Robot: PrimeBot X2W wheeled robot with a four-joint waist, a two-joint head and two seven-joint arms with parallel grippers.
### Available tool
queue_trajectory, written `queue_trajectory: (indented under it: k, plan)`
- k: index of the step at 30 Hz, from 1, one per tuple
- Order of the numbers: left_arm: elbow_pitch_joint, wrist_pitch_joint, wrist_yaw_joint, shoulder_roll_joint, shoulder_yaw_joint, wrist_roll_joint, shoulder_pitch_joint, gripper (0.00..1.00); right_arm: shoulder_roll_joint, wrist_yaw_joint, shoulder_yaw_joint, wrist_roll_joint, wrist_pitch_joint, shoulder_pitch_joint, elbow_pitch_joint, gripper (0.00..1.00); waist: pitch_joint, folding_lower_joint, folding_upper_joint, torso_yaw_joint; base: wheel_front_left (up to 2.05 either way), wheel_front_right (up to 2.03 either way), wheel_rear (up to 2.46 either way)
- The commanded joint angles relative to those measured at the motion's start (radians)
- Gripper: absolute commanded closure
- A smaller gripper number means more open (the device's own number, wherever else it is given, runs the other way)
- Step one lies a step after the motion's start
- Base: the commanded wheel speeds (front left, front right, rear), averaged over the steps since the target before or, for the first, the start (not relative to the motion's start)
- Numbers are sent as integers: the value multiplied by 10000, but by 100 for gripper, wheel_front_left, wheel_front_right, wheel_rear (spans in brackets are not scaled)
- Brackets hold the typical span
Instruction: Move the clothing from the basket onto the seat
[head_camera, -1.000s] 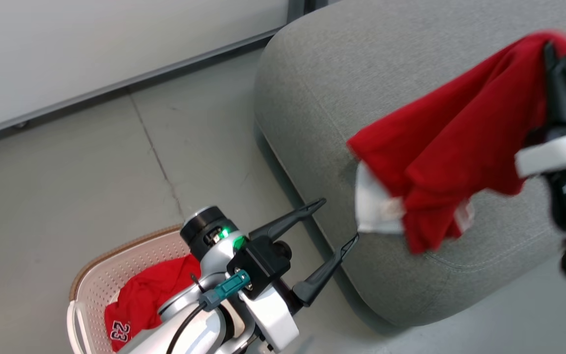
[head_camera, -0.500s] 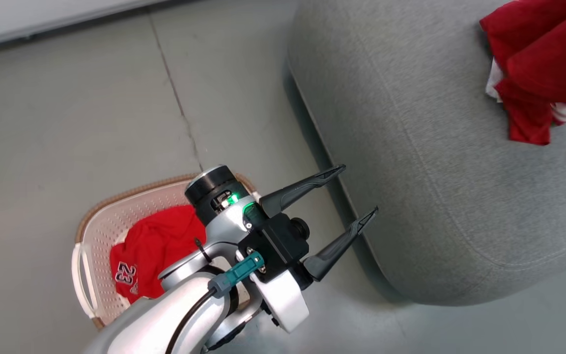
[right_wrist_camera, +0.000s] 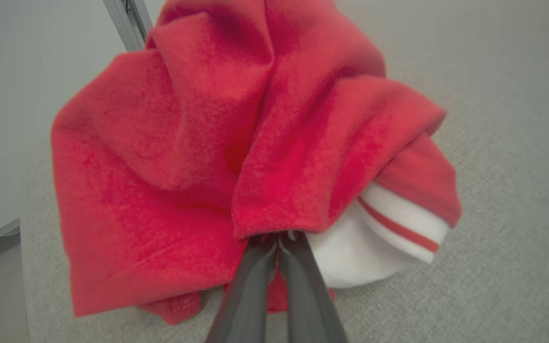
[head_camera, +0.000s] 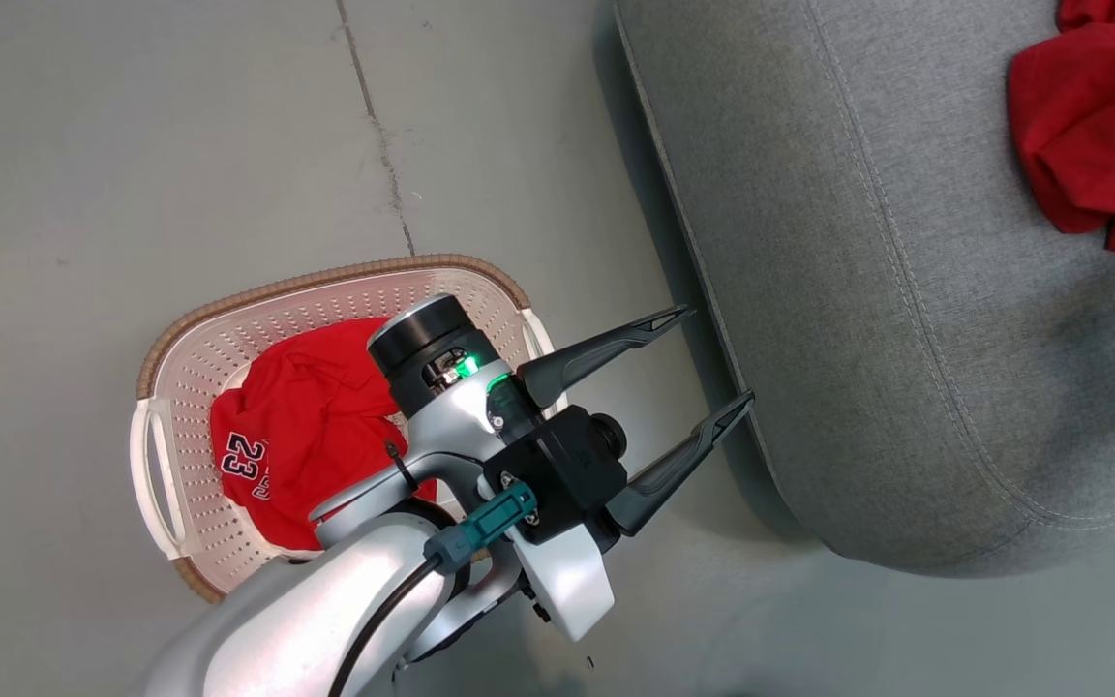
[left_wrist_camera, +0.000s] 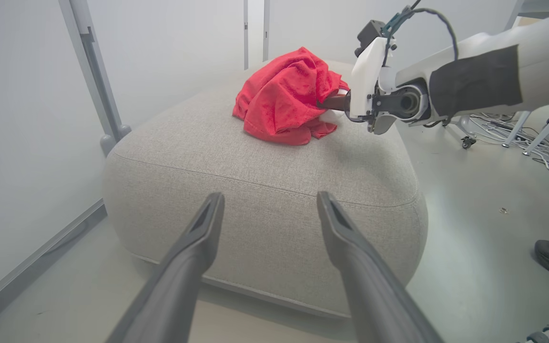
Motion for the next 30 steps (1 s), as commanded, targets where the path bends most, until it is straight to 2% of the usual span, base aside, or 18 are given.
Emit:
queue_trajectory:
  k: [1,4,5,6,7,11,15,22,30]
  plan:
    - [34,-33,-38,32,10,32,-219,0,-43,16,-85,156,-81,126,68,100,37,0,0,32,0,0,0]
    - [112,-89,1,50,19,-16,-184,0,-63,16,-200,259,-84,280,-2,100,-33,0,0,20,0,0,0]
    - [148,-119,19,50,28,-60,-143,0,-76,16,-271,248,-85,327,-120,71,-103,0,0,9,0,0,0]
    - [179,-161,50,41,49,-98,-93,0,-62,16,-300,186,-83,426,-216,24,-187,0,0,-2,0,0,0]
    - [228,-222,70,20,70,-135,-26,0,-84,16,-337,88,-80,540,-347,0,-304,0,0,-1,0,0,0]
    - [424,-523,237,-104,156,-355,258,0,-107,16,-506,-361,-80,1127,-941,0,-893,0,0,39,0,0,0]
    - [669,-826,472,-193,295,-612,628,0,136,16,-545,-707,-81,1910,-1583,0,-1520,0,0,131,0,0,0]
    - [1068,-1371,1180,-173,730,-1126,1662,0,696,16,-436,-1357,-82,3486,-3132,0,-2748,0,0,566,0,0,0]
    - [1299,-1924,2071,-95,1454,-1631,2636,0,1445,16,-36,-2100,148,4783,-5362,0,-3573,0,0,1398,0,0,0]
